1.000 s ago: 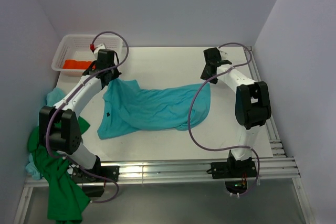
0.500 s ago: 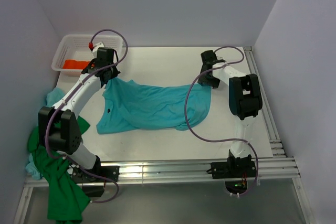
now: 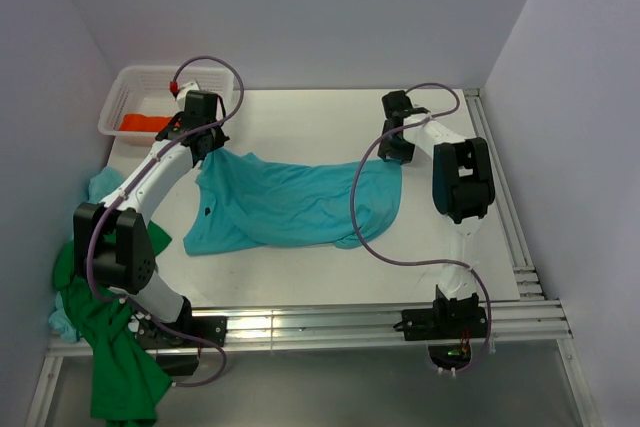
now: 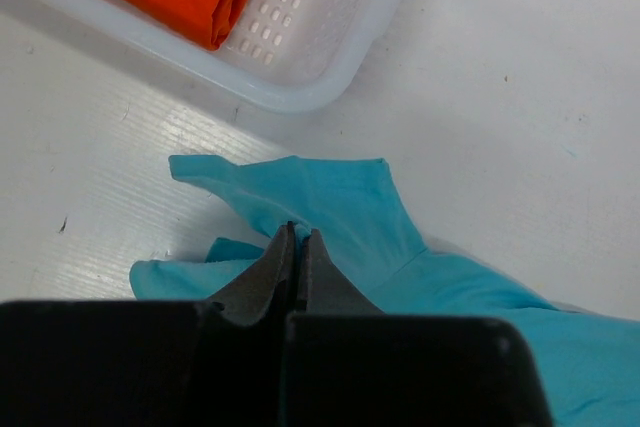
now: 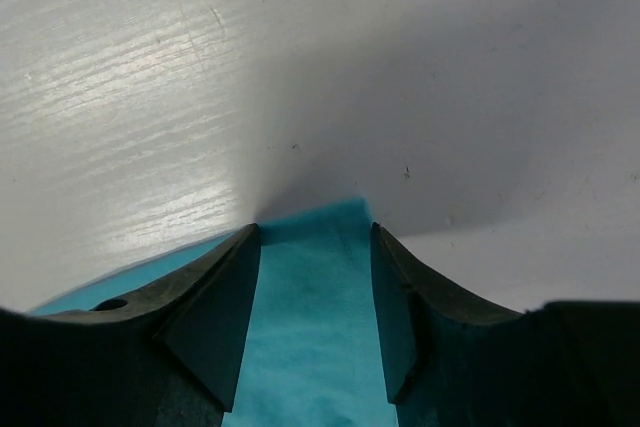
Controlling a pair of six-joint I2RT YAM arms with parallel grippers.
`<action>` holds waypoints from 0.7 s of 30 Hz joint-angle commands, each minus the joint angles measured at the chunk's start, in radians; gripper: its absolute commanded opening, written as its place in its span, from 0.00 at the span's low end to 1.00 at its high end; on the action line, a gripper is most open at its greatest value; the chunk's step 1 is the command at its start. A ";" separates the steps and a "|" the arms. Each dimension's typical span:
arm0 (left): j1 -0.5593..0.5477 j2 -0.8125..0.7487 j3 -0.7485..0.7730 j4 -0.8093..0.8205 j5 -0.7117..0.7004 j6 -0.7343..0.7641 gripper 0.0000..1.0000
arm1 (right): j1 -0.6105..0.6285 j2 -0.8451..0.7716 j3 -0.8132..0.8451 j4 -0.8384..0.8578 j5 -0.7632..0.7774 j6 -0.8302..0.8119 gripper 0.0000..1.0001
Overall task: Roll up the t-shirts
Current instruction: Flatten the tshirt
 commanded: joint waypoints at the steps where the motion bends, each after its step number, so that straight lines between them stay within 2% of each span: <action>1: -0.002 -0.001 0.011 0.031 -0.005 0.009 0.00 | -0.011 -0.001 0.036 -0.058 -0.012 -0.048 0.56; 9: -0.002 0.008 0.014 0.033 0.007 0.014 0.00 | -0.011 -0.007 0.028 -0.055 0.000 -0.093 0.58; 11: -0.002 0.006 0.012 0.033 0.006 0.014 0.00 | -0.014 -0.001 0.036 -0.058 -0.008 -0.100 0.44; 15: -0.002 0.003 0.012 0.033 0.003 0.015 0.00 | -0.016 0.008 0.047 -0.078 -0.053 -0.116 0.42; 17: -0.002 0.008 0.015 0.030 0.006 0.015 0.00 | -0.016 0.010 0.047 -0.090 -0.075 -0.114 0.36; 18: -0.002 0.009 0.017 0.028 0.007 0.014 0.00 | -0.017 0.011 0.047 -0.093 -0.084 -0.113 0.31; 19: -0.002 0.012 0.015 0.031 0.009 0.014 0.00 | -0.017 0.010 0.045 -0.094 -0.084 -0.111 0.12; 20: -0.002 0.011 0.015 0.031 0.016 0.014 0.00 | -0.017 0.007 0.039 -0.084 -0.078 -0.099 0.04; 21: -0.002 0.011 0.012 0.034 0.019 0.014 0.00 | -0.017 -0.016 0.006 -0.068 -0.071 -0.097 0.01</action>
